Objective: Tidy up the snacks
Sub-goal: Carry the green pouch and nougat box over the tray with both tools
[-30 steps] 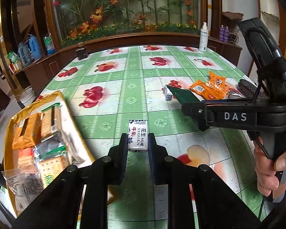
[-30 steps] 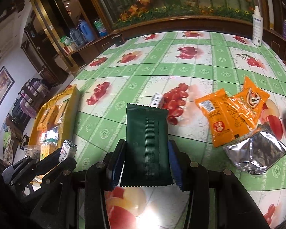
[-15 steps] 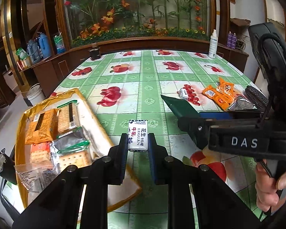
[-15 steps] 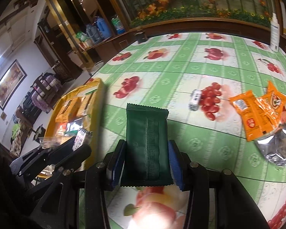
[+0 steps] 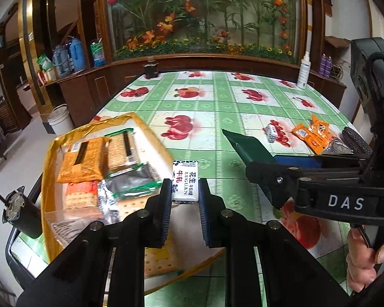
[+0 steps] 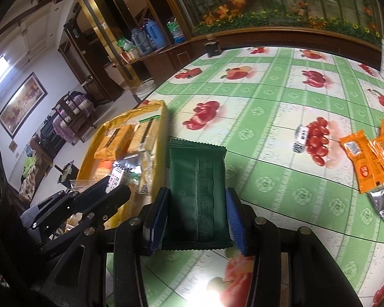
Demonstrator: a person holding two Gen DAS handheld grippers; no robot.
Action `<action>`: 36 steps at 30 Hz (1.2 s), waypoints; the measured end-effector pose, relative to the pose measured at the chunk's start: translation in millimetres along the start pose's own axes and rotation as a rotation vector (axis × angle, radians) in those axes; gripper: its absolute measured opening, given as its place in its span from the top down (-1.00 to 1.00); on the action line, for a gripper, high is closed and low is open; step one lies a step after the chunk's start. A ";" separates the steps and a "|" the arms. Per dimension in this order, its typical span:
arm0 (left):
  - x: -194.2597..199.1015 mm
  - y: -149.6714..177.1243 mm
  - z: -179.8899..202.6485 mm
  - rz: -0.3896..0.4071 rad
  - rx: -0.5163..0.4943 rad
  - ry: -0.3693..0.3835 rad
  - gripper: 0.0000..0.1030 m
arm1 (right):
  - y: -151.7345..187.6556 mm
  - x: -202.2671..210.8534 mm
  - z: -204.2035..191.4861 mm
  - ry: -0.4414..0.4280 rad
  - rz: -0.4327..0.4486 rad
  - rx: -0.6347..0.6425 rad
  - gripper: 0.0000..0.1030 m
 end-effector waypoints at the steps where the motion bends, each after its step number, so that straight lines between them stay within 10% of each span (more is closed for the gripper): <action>1: -0.7 1.0 -3.0 -0.003 0.004 -0.002 0.66 | -0.5 -2.4 -4.7 -0.005 -0.002 0.007 0.12; 36: -30.1 33.4 -74.5 -0.046 0.109 -0.104 0.66 | 15.9 -84.3 -83.6 -0.049 -0.118 0.148 0.13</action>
Point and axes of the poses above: each gripper's, at about its wrist camera, not at the fingertips, and x roughly against the way its jaws point, z to its right, y to its underside, the point moved 7 cm from there along -x, roughly the way its jaws point, and after that the axes turned 11 degrees about -y, right-handed, at the moved point
